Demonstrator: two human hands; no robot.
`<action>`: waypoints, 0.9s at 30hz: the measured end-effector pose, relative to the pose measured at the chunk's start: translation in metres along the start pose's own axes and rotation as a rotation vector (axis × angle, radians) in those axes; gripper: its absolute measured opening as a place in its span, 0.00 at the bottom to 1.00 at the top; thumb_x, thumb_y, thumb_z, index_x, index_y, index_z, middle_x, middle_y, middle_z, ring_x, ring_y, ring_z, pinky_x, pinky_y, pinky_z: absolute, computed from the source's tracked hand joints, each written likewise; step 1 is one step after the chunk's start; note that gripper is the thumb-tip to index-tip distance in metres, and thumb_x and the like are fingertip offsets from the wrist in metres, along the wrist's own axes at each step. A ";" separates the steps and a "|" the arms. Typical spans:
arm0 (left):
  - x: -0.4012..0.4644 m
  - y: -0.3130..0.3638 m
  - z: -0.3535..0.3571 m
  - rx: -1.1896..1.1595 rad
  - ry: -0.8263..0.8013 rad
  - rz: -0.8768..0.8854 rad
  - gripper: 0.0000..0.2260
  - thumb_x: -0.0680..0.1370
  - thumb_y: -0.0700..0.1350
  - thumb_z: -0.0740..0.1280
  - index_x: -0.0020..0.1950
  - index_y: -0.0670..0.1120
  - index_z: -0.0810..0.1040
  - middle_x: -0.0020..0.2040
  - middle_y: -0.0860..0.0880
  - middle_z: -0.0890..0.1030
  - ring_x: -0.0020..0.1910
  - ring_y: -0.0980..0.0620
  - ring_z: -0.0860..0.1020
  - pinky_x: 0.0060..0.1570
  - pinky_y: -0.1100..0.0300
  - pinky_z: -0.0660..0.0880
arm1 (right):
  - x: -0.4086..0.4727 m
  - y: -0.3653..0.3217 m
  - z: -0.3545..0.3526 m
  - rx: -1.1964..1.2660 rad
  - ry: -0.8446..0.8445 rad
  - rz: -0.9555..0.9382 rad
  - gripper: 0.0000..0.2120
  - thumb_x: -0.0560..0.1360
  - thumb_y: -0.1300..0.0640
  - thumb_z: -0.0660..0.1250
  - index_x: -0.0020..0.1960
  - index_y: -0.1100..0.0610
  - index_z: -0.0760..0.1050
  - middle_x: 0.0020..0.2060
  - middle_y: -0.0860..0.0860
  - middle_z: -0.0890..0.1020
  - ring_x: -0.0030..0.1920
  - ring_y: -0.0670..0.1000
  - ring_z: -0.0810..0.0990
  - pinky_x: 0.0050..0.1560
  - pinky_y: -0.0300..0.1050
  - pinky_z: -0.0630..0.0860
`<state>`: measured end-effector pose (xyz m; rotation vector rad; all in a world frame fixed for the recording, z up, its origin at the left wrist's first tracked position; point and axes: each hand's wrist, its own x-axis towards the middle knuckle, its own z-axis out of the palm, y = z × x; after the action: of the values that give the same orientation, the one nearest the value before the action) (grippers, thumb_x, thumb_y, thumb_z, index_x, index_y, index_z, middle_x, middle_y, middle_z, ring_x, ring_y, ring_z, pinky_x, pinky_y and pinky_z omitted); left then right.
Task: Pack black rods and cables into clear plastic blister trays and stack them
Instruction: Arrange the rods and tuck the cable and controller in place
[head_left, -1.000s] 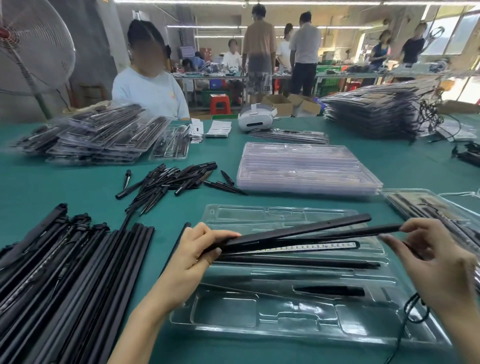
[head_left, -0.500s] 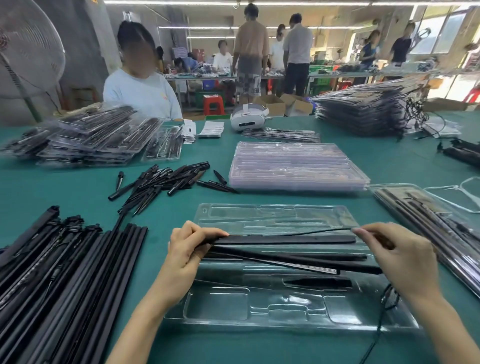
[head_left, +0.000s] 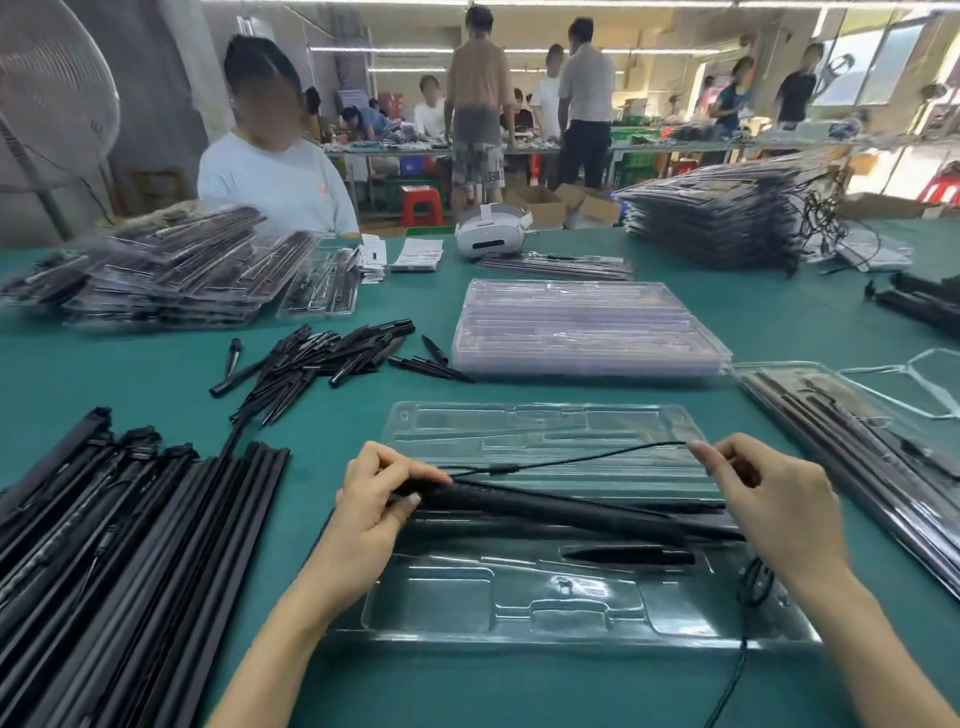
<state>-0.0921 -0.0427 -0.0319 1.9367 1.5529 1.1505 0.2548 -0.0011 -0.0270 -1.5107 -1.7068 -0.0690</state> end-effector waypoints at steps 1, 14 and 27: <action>-0.001 -0.001 -0.004 0.018 -0.051 0.006 0.21 0.77 0.29 0.63 0.48 0.57 0.80 0.48 0.56 0.70 0.55 0.58 0.69 0.60 0.64 0.62 | 0.000 0.001 0.000 0.003 -0.007 0.003 0.19 0.72 0.39 0.62 0.34 0.54 0.76 0.20 0.46 0.72 0.24 0.50 0.72 0.27 0.41 0.63; -0.007 -0.004 -0.016 0.289 -0.208 0.129 0.22 0.74 0.35 0.70 0.42 0.67 0.81 0.45 0.58 0.72 0.50 0.60 0.70 0.58 0.66 0.58 | -0.004 0.000 0.002 -0.016 -0.119 0.005 0.16 0.72 0.40 0.64 0.32 0.49 0.73 0.20 0.44 0.71 0.25 0.45 0.71 0.26 0.40 0.64; -0.005 -0.004 -0.039 0.264 0.115 -0.021 0.13 0.70 0.36 0.75 0.49 0.53 0.84 0.40 0.63 0.80 0.48 0.62 0.75 0.49 0.76 0.66 | -0.005 0.001 0.001 0.036 -0.120 0.007 0.14 0.71 0.39 0.65 0.33 0.47 0.76 0.22 0.46 0.76 0.27 0.50 0.76 0.30 0.49 0.74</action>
<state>-0.1260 -0.0534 -0.0145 2.0433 1.8632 1.1129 0.2546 -0.0049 -0.0309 -1.5205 -1.7880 0.0567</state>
